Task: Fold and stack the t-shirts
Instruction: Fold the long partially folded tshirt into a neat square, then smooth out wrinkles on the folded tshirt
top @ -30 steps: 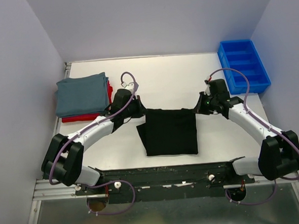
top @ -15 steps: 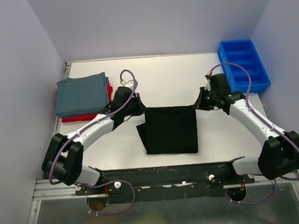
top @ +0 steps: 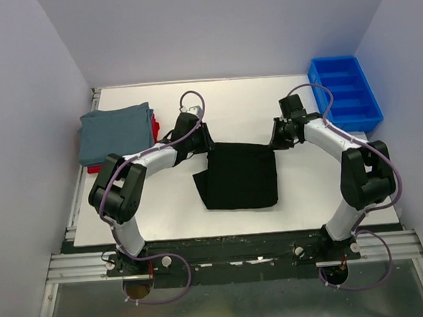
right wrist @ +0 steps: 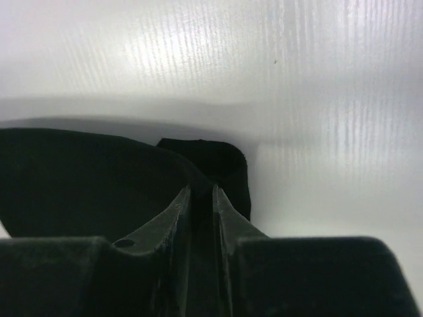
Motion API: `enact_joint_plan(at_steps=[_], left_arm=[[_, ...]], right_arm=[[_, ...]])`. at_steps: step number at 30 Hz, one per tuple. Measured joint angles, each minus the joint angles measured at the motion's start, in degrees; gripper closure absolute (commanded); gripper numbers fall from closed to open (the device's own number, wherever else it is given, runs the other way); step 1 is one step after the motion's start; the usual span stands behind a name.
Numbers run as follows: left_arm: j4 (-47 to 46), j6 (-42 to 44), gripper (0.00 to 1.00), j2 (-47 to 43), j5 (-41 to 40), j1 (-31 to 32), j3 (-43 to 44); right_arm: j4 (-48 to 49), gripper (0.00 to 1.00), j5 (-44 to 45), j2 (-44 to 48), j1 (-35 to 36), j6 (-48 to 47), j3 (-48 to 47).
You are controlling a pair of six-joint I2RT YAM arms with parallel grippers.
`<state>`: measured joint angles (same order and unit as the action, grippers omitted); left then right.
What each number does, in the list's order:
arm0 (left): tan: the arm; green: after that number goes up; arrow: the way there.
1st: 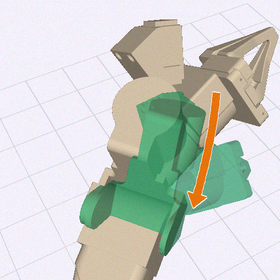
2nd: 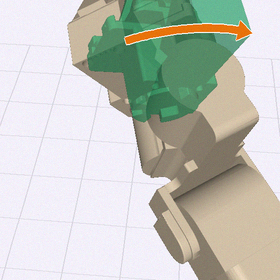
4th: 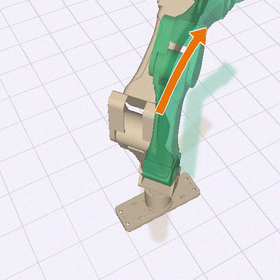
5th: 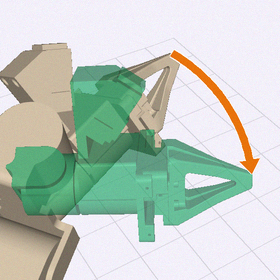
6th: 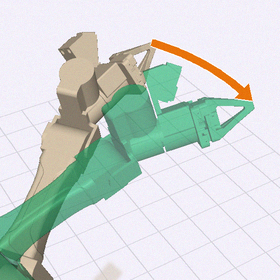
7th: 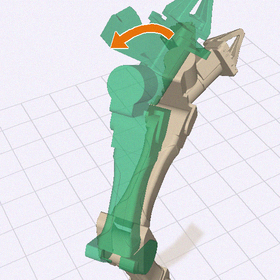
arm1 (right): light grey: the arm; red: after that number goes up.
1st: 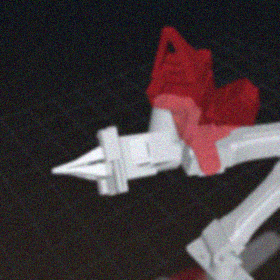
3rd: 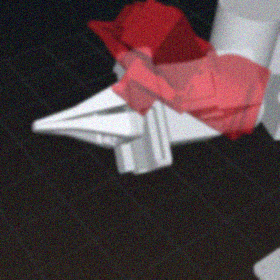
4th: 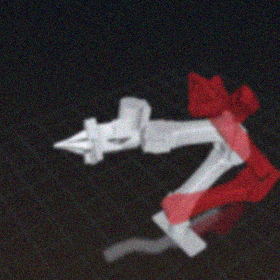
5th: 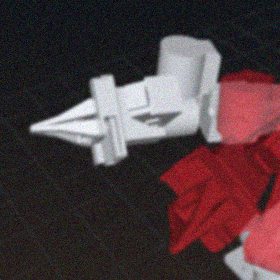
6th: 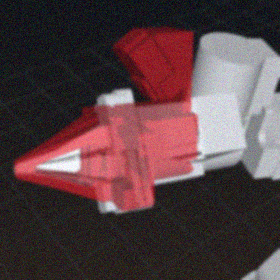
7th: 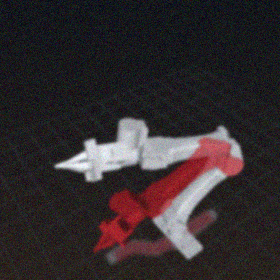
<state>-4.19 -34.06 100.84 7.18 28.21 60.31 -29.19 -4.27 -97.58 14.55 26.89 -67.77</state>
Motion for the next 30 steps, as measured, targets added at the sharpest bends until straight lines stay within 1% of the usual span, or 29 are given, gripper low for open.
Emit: enact_joint_plan(at_steps=[1,2,3,8,10,12,15,16,17,19,21,26,30], left_arm=[[0.0,0.0,0.39,0.9,0.0,0.0,0.2],[0.1,-0.2,0.36,1.2,0.1,-0.1,0.2],[0.2,-0.2,0.35,1.2,0.2,-0.1,0.1],[0.0,0.0,0.35,-0.4,-0.1,-0.1,0.0],[0.0,0.2,0.37,-1.7,-0.2,-0.1,-0.3],[0.1,0.2,0.44,-3.4,-0.4,-0.1,-1.0],[-0.1,0.0,0.63,-6.9,-0.3,-0.1,-3.3],[-0.4,-0.2,0.7,-7.4,-0.1,0.0,-3.8],[-0.9,-0.4,0.81,-8.3,0.3,0.0,-4.8],[-1.7,-1.1,1.0,-8.4,1.4,0.2,-5.3],[-2.3,-1.4,1.0,-7.3,2.4,0.3,-4.8],[-4.3,-3.7,1.0,0.4,4.3,0.3,-0.7],[-6.3,-6.3,1.0,6.7,5.5,-0.6,0.5]], right_arm=[[-0.1,0.41,0.3,-0.3,0.0,0.3,0.0],[-0.3,0.39,0.7,-0.3,0.0,0.5,0.0],[-0.2,0.38,1.1,0.1,0.0,0.7,0.0],[0.7,0.4,1.9,4.4,0.0,0.2,1.3],[1.1,0.48,2.0,7.2,0.0,0.0,2.8],[1.5,0.61,1.9,9.9,0.0,0.0,4.7],[2.1,0.84,0.7,12.7,0.0,-0.6,7.6],[2.5,0.95,-0.6,13.1,0.0,-0.8,8.4],[2.8,0.99,-2.0,13.1,0.0,-0.9,8.9],[3.8,0.99,-6.0,11.9,0.0,-0.7,9.1],[4.5,0.99,-8.2,10.3,0.0,-0.6,8.6],[8.5,0.99,-15.3,1.8,-0.7,1.2,5.4],[13.7,0.99,-22.5,-5.8,-4.5,4.3,5.2]])
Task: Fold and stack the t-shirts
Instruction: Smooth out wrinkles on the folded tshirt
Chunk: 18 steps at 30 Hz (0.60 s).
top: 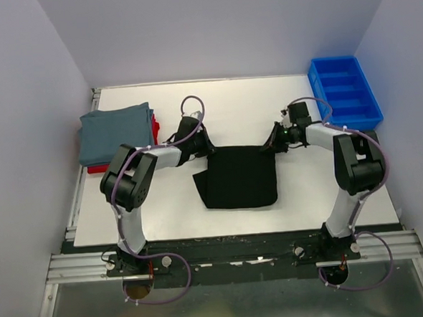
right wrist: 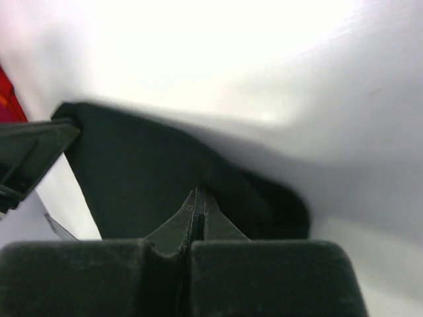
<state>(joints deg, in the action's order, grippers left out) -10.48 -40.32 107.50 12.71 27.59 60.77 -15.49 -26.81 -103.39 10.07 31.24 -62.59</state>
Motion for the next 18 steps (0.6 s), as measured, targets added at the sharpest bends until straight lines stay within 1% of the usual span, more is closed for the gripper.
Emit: enact_joint_plan(at_steps=[2,4,6,8,10,12,16,18], left_arm=[[-1.1,-1.6,1.0,3.7,0.8,-0.9,0.1],[-3.7,-3.2,1.0,5.5,2.5,-1.8,0.6],[-4.0,-3.7,1.0,5.6,2.9,-2.3,0.7],[-3.5,-3.3,1.0,5.2,2.8,-2.3,0.6],[-2.2,-2.6,1.0,3.9,2.5,-2.3,0.4],[0.1,-1.6,1.0,0.6,2.2,-2.3,-0.3],[3.1,-0.3,1.0,-8.1,1.6,-1.8,-2.5],[4.0,0.2,1.0,-13.6,1.0,-0.4,-4.3]], right_arm=[[2.6,0.99,-3.1,-4.1,-2.6,1.8,0.1],[4.7,0.99,-7.2,-7.2,-4.5,3.7,0.1],[5.8,0.99,-8.9,-7.4,-5.3,4.2,0.3],[6.2,0.99,-8.6,-6.0,-5.2,3.8,1.1],[5.4,0.99,-7.4,-3.1,-5.2,2.7,2.5],[4.9,0.99,-6.8,1.5,-5.1,1.6,4.7],[5.1,0.99,-8.4,13.5,-4.5,-0.2,10.7],[5.4,0.99,-10.0,18.1,-3.3,-0.6,13.7]])
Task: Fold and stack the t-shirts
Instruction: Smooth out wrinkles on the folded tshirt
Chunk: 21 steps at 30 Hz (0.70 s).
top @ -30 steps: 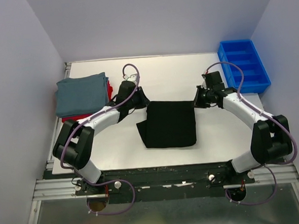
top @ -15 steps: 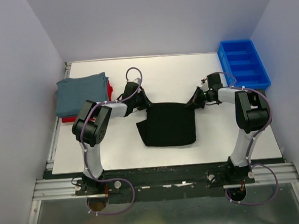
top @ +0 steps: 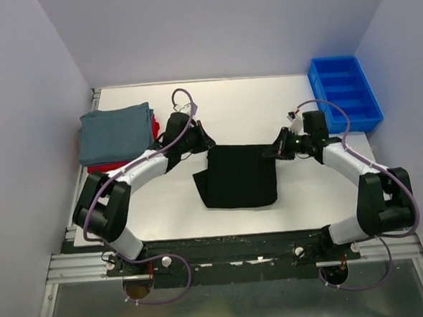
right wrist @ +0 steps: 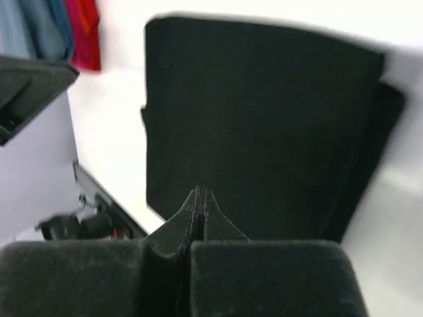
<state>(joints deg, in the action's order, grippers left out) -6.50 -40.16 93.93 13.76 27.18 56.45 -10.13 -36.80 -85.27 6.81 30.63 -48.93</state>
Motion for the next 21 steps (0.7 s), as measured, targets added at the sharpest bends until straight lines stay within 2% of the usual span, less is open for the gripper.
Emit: enact_joint_plan(at_steps=[4,10,13,16,21], left_arm=[[1.1,-0.2,1.0,-5.7,0.5,4.1,-3.0],[2.2,-1.9,1.0,-6.4,2.8,6.2,-12.4],[2.7,-2.8,1.0,-4.4,2.8,5.7,-15.8],[0.8,-4.2,1.0,-1.0,4.5,4.9,-15.8],[0.5,-4.8,1.0,-1.3,4.7,4.5,-15.6]], right_arm=[[0.8,0.99,-4.0,4.2,4.1,0.0,6.0],[3.8,0.99,-8.7,4.2,5.5,2.3,15.3],[4.2,0.99,-6.9,0.8,5.5,2.8,16.8],[4.4,0.99,-3.9,-2.7,5.5,3.5,17.6],[2.1,0.99,-0.7,3.2,5.5,3.0,18.1]])
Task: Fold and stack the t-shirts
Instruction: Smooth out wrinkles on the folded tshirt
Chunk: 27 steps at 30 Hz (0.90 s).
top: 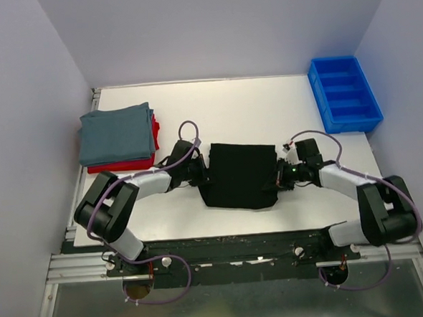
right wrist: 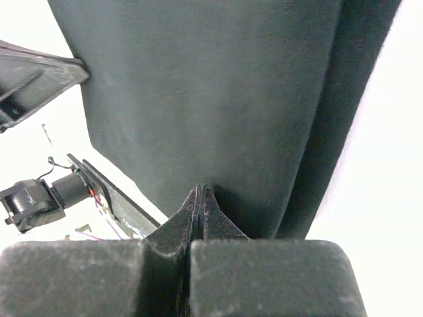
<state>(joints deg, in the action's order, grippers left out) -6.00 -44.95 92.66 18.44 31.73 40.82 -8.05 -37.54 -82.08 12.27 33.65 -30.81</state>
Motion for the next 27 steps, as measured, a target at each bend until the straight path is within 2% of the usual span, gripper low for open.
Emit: enact_joint_plan(at_steps=[6,11,17,21,24,27], left_arm=[[7.0,1.7,1.0,-10.0,-3.0,1.2,0.0],[8.2,1.8,1.0,-16.3,-3.0,4.0,0.0],[7.8,1.1,1.0,-12.1,-2.2,5.2,-2.0],[5.0,-0.5,1.0,-4.9,-0.9,4.9,-4.6],[1.9,-1.5,1.0,-2.8,0.5,4.7,-3.9],[1.4,-1.9,1.0,-2.8,0.5,4.9,-3.9]], right_arm=[[-5.0,0.99,0.3,15.1,-0.1,-2.6,-0.4],[-7.8,0.99,-1.0,15.2,0.1,-3.1,-0.2],[-11.7,0.99,6.4,8.9,0.2,-1.1,2.1],[-12.0,0.99,8.3,5.6,0.2,1.4,1.8],[-12.9,0.99,9.3,5.9,0.2,1.9,1.2],[-15.4,0.99,11.9,9.9,0.4,1.0,1.1]])
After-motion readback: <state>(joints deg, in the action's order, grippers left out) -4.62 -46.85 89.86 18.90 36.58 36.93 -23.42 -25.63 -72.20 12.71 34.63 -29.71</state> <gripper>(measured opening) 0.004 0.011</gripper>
